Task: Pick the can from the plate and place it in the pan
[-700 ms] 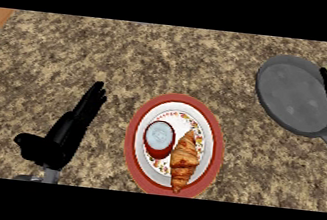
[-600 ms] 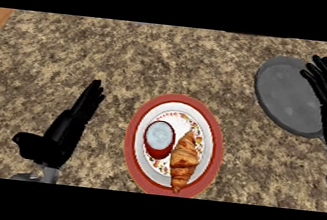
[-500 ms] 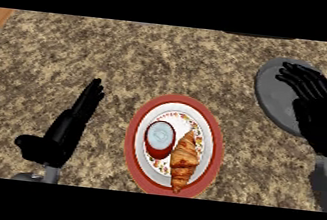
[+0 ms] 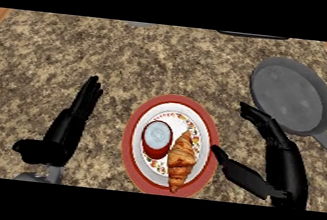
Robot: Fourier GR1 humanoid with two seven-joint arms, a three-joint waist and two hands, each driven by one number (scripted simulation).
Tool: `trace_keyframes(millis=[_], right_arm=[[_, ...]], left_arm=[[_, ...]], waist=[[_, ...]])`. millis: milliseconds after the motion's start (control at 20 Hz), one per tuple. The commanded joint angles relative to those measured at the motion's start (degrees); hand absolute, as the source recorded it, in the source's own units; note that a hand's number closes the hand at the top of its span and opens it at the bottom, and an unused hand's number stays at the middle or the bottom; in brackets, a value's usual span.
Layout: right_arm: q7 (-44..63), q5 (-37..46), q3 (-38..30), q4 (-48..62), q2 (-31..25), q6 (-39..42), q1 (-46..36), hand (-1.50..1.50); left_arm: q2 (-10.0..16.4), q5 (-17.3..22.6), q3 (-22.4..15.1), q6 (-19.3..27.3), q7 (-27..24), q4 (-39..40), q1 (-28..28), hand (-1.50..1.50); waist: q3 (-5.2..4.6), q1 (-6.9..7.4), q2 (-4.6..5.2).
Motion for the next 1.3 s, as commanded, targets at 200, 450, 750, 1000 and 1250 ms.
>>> trace_keyframes(millis=[200, 450, 750, 1000, 1250], right_arm=[[18.4, 19.7, 7.4, -11.2, -7.1, -2.5, 1.6, -1.5], [33.5, 18.1, 5.6, -11.2, -10.5, 10.2, -10.6, -1.5], [48.2, 19.8, 12.7, -5.0, -6.1, 20.3, -21.1, -1.5], [51.6, 18.6, 16.6, 2.9, -3.3, 30.1, -27.1, -1.5], [61.1, 22.4, 21.1, 6.8, 4.8, 35.0, -31.6, -1.5]], left_arm=[[-2.5, -1.9, -1.3, -0.2, -2.0, 2.7, 0.1, 0.0], [-1.9, -1.4, 0.3, -1.0, -0.4, 2.7, -2.9, 0.0], [-1.4, -1.3, 0.5, -2.4, -2.6, 2.9, -0.5, 0.0], [-4.0, -2.7, -0.2, -0.7, -2.2, 4.5, -2.7, 0.0], [-1.2, -0.8, 3.3, -3.3, -2.5, 4.2, -2.0, 0.0]], waist=[[-0.03, 0.65, 0.25], [-0.05, 1.61, 0.49], [-0.07, 2.48, 0.46], [0.02, 1.96, 0.57], [0.04, 1.44, 0.31]])
